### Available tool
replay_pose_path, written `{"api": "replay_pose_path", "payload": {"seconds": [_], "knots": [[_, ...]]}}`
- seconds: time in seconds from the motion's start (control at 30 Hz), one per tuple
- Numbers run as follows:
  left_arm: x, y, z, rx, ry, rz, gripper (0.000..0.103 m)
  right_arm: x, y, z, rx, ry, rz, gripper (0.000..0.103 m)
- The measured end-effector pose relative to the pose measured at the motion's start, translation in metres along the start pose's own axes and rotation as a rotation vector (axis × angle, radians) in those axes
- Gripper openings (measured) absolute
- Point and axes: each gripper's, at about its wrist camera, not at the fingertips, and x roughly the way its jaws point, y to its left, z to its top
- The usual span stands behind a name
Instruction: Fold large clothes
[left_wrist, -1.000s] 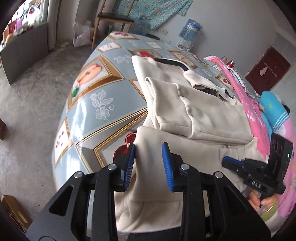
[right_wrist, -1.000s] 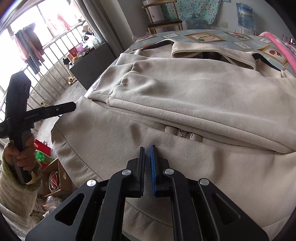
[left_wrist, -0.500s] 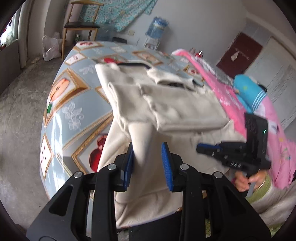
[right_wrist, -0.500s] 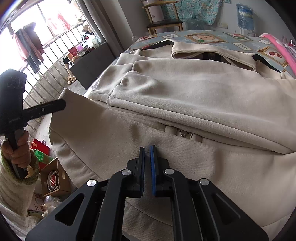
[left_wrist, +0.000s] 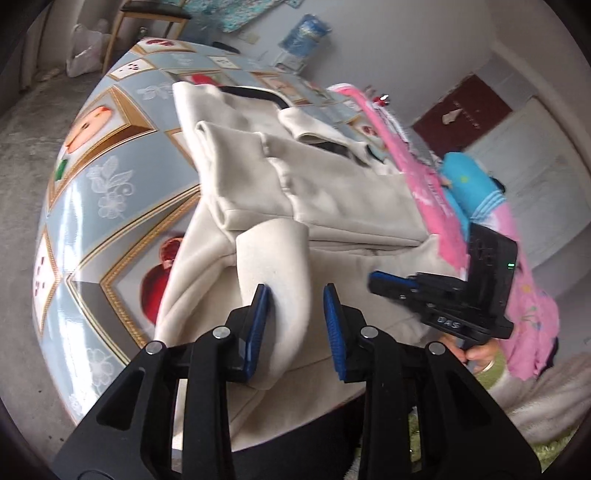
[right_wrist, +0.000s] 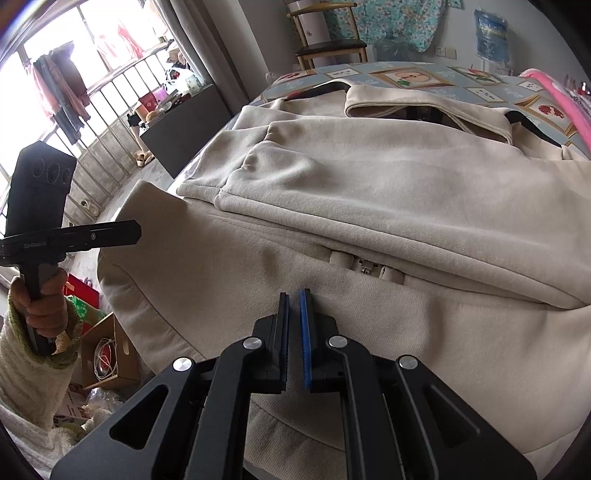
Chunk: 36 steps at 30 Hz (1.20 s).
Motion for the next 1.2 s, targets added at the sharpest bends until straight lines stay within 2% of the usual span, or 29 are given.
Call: {"api": "replay_pose_path", "payload": {"seconds": [0.07,0.13,0.27,0.43,0.47,0.53,0.57,0.7,0.8,0.87,1.0,1.13,1.2], "knots": [[0.012,0.005,0.002,-0.017,0.045,0.135,0.025,0.0,-0.001,0.0,0.004,0.002,0.006,0.006],[0.013,0.003,0.006,-0.026,0.029,0.151,0.025,0.0,-0.003,0.001,0.007,0.005,0.013,0.006],[0.019,-0.012,0.007,0.02,0.002,0.23,0.023,0.0,-0.006,0.001,0.023,0.006,0.033,0.007],[0.029,-0.041,-0.001,0.15,-0.007,0.459,0.018,-0.013,-0.022,-0.001,0.096,0.025,0.1,0.009],[0.032,-0.046,-0.002,0.169,-0.009,0.495,0.017,-0.023,-0.028,-0.003,0.108,0.008,0.088,0.021],[0.036,-0.054,-0.004,0.204,-0.013,0.553,0.016,-0.052,-0.044,-0.008,0.138,-0.058,0.052,0.038],[0.037,-0.057,-0.004,0.212,-0.015,0.572,0.016,-0.067,-0.055,-0.01,0.161,-0.092,0.043,0.04],[0.035,-0.056,-0.006,0.215,-0.014,0.591,0.016,-0.119,-0.116,-0.019,0.264,-0.183,-0.095,0.04],[0.034,-0.056,-0.007,0.211,-0.009,0.595,0.016,-0.13,-0.157,-0.023,0.315,-0.179,-0.153,0.04],[0.035,-0.057,-0.006,0.21,-0.005,0.601,0.016,-0.125,-0.177,-0.023,0.315,-0.141,-0.198,0.04],[0.037,-0.059,-0.007,0.22,-0.002,0.616,0.016,-0.111,-0.197,-0.023,0.297,-0.081,-0.172,0.04],[0.038,-0.06,-0.007,0.226,0.001,0.629,0.016,-0.112,-0.198,-0.022,0.239,-0.068,-0.213,0.04],[0.039,-0.061,-0.007,0.228,0.001,0.632,0.016,-0.113,-0.205,-0.019,0.247,-0.067,-0.187,0.04]]}}
